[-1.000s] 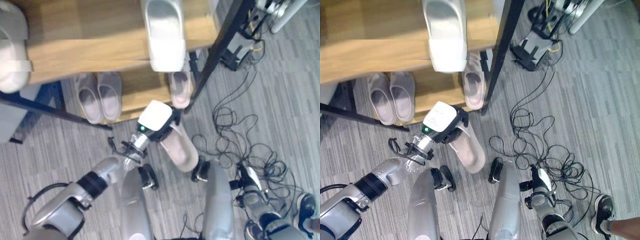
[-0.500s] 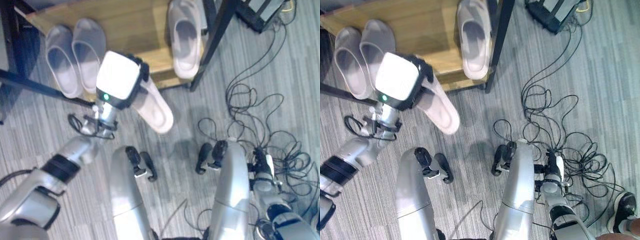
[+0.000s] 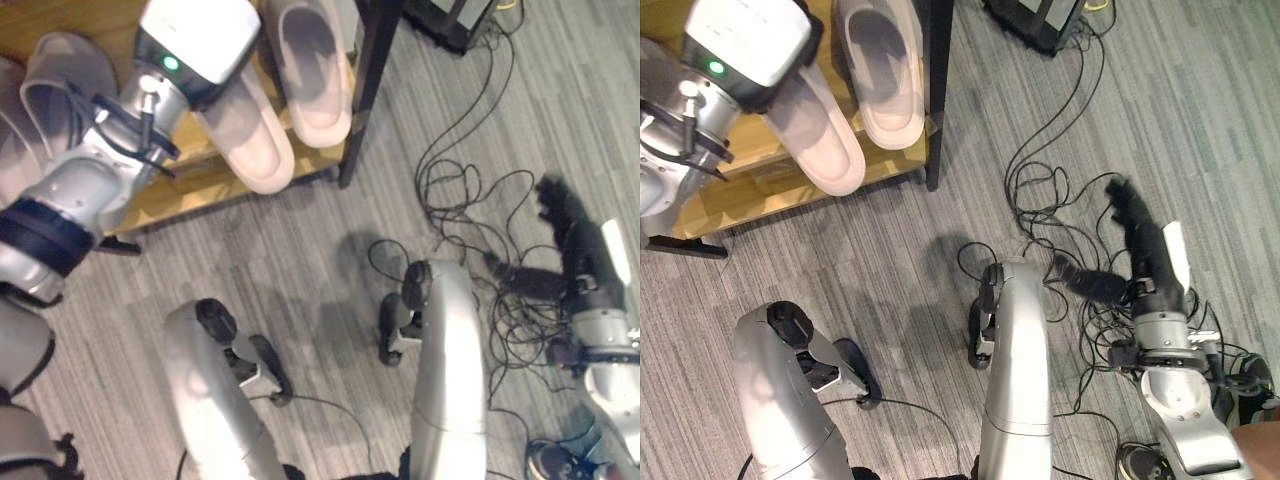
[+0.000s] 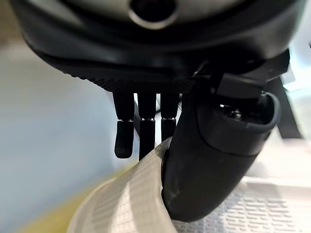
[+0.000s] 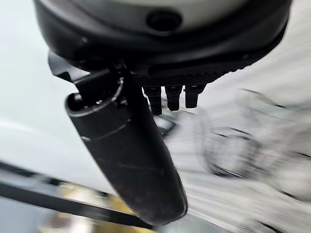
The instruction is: Arrange the slippers neatly on the shoe rack.
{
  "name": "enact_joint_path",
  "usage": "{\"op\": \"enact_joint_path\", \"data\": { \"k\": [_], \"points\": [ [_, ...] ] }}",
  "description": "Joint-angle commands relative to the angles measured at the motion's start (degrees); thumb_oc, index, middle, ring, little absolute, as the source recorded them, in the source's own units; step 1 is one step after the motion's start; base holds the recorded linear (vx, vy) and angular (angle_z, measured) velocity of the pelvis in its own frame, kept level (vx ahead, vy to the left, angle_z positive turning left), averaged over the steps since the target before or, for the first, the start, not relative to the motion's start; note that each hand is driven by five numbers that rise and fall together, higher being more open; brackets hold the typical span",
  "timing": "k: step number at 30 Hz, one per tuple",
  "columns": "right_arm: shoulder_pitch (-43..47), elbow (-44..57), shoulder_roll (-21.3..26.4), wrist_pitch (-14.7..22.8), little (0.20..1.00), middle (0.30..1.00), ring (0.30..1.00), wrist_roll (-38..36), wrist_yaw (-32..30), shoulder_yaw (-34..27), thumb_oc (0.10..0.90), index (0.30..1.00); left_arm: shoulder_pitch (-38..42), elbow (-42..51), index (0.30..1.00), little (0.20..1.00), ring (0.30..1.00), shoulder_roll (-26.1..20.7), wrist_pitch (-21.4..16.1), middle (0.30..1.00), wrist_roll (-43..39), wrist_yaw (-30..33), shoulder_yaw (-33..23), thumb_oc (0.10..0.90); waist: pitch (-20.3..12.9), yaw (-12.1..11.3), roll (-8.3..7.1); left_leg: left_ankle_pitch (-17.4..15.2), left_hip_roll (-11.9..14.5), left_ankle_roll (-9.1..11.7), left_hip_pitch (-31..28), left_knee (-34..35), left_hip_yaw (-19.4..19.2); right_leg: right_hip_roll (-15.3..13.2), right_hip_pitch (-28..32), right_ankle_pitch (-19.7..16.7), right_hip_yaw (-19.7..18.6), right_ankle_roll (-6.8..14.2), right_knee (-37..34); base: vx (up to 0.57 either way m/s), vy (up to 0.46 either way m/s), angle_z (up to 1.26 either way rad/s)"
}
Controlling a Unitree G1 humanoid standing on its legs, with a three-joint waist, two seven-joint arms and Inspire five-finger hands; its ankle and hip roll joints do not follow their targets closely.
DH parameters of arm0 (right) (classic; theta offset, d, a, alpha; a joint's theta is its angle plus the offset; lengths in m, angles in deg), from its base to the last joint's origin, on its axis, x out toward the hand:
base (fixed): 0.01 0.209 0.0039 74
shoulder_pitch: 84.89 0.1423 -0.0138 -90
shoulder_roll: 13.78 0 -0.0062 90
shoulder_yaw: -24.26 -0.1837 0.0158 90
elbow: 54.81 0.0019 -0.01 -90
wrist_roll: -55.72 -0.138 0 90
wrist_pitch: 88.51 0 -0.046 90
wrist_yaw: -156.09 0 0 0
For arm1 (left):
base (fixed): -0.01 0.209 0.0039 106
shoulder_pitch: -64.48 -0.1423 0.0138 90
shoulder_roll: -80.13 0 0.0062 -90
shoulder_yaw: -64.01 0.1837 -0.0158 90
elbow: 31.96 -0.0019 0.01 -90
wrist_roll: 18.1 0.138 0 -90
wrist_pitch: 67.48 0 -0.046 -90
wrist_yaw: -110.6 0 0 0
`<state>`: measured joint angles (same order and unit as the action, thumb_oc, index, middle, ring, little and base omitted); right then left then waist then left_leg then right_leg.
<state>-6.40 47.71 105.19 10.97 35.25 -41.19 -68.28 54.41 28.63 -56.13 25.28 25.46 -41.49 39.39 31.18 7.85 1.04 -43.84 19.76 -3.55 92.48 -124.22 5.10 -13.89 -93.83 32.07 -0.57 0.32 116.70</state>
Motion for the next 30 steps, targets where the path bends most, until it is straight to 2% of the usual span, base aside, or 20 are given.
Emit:
{"op": "enact_joint_path", "data": {
  "k": [1, 7, 16, 19, 20, 21, 23, 24, 25, 26, 30],
  "points": [
    [0.61, 10.03, 5.27, 6.21, 0.9, 0.9, 0.9, -3.07, -2.25, -10.75, 0.8, 0.9, 15.6, -5.54, 0.3, 0.3, 0.3, -0.99, 2.04, 0.3, -1.11, 2.05, 0.34, 0.4, -1.38, -0.04, 1.38, -1.17, -2.48, -6.56, -2.57, 0.08, 4.76, -1.84, 3.87, 7.91, 1.11, -4.94, 0.5, 0.0, 0.0, 0.0],
    [-2.75, 10.38, 9.36, 7.51, 0.9, 0.9, 0.9, -6.21, -0.96, -14.98, 0.8, 0.9, 22.72, -12.6, 0.3, 0.3, 0.3, 1.52, 0.9, 0.3, -0.1, -2.18, 9.74, 0.4, -1.38, 0.61, 0.96, -1.55, -2.32, -6.61, -2.56, -0.71, 5.43, -1.46, 3.87, 7.71, 0.57, -5.34, 0.54, 0.0, 0.0, 0.0],
    [-0.99, 9.39, 12.21, 7.9, 0.9, 0.9, 0.9, -8.69, 0.66, -14.77, 0.8, 0.9, 26.37, -20.28, 0.3, 0.3, 0.3, 4.63, -0.17, 0.3, -1.58, -4.22, 13.14, 0.4, -1.38, 0.53, 0.43, -1.2, -2.38, -6.21, -2.53, 0.48, 5.9, -1.62, 3.87, 7.08, 0.43, -5.48, -0.54, 0.0, 0.0, 0.0],
    [4.02, 6.26, 16.22, 8.06, 0.9, 0.9, 0.9, -11.46, 2.3, -11.69, 0.8, 0.9, 29.03, -25.42, 0.3, 0.3, 0.3, 7.09, -0.36, 0.3, -2.98, -4.59, 14.83, 0.4, -1.38, 0.38, -0.67, -0.84, -2.0, -5.73, -2.53, 2.04, 5.85, -1.75, 3.87, 6.48, 0.46, -5.37, -1.89, 0.03, 0.012, -0.02],
    [4.08, 6.22, 16.24, 8.08, 0.9, 0.9, 0.9, -11.47, 2.32, -11.64, 0.8, 0.9, 29.03, -25.44, 0.3, 0.3, 0.3, 7.07, -0.37, 0.3, -2.98, -4.58, 14.83, 0.4, -1.38, 0.39, -0.68, -0.83, -2.0, -5.73, -2.53, 2.04, 5.85, -1.74, 3.87, 6.47, 0.46, -5.38, -1.9, 0.04, 0.018, -0.02],
    [-5.63, -13.86, 4.63, 7.0, 0.9, 0.9, 0.9, -5.87, 4.63, -4.78, 0.8, 0.9, 27.11, -21.88, 0.3, 0.3, 0.3, 5.25, -1.13, 0.3, -1.22, -1.92, 13.87, 0.4, -1.38, 1.11, -0.38, -0.07, -1.75, -5.66, -2.53, 2.61, 5.71, -1.55, 3.87, 6.05, 0.64, -5.11, -2.6, 0.02, 0.028, 0.07],
    [4.38, -27.14, 3.13, 8.03, 0.9, 0.9, 0.9, -0.78, 0.83, 1.76, 0.8, 0.9, 29.14, -17.89, 0.3, 0.3, 0.3, 8.89, -0.62, 0.3, 3.5, 1.23, 14.83, 0.4, -1.38, 0.97, 0.61, -0.18, -1.86, -6.2, -2.53, 3.13, 5.79, -1.6, 3.87, 5.74, 0.84, -4.82, -3.66, 0.02, 0.023, 0.04],
    [9.53, -31.39, 1.74, 8.3, 0.9, 0.9, 0.9, 0.42, -0.68, 4.9, 0.8, 0.9, 29.5, -17.85, 0.335, 0.335, 0.335, 10.51, 0.15, 0.335, 4.55, 2.53, 14.83, 0.424, -1.38, 0.75, 0.95, -0.4, -1.98, -6.36, -2.53, 3.05, 5.76, -1.52, 3.87, 5.84, 0.96, -4.71, -3.89, 0.03, 0.011, -0.17],
    [12.29, -34.88, 0.52, 8.04, 0.9, 0.9, 0.9, -0.28, -1.37, 6.08, 0.8, 0.9, 30.01, -18.99, 0.561, 0.561, 0.561, 11.79, 0.96, 0.561, 4.72, 3.01, 14.83, 0.574, -1.38, 0.64, 1.14, -0.5, -2.07, -6.36, -2.53, 2.81, 5.75, -1.39, 3.87, 5.86, 0.78, -4.62, -3.71, 0.04, 0.034, -0.13],
    [15.05, -38.17, -0.54, 8.39, 0.9, 0.9, 0.9, -0.75, -1.52, 8.12, 0.8, 0.9, 31.05, -21.57, 0.9, 0.9, 0.9, 14.01, 1.33, 0.9, 4.25, 3.27, 14.83, 0.8, -1.38, 0.86, 1.43, -0.77, -2.07, -6.54, -2.53, 2.63, 5.72, -1.37, 3.87, 6.04, 0.93, -4.66, -3.7, 0.04, 0.035, 0.06],
    [16.04, -42.38, -3.36, 8.75, 0.9, 0.9, 0.9, -1.0, -1.22, 11.01, 0.8, 0.9, 34.17, -26.47, 0.9, 0.9, 0.9, 16.87, 2.42, 0.9, 4.07, 3.39, 14.83, 0.8, -1.38, 1.43, 2.56, -1.53, -1.9, -6.77, -2.53, 1.88, 5.83, -1.14, 3.87, 6.03, 1.09, -4.38, -3.65, 0.02, 0.046, -0.08]
  ]
}}
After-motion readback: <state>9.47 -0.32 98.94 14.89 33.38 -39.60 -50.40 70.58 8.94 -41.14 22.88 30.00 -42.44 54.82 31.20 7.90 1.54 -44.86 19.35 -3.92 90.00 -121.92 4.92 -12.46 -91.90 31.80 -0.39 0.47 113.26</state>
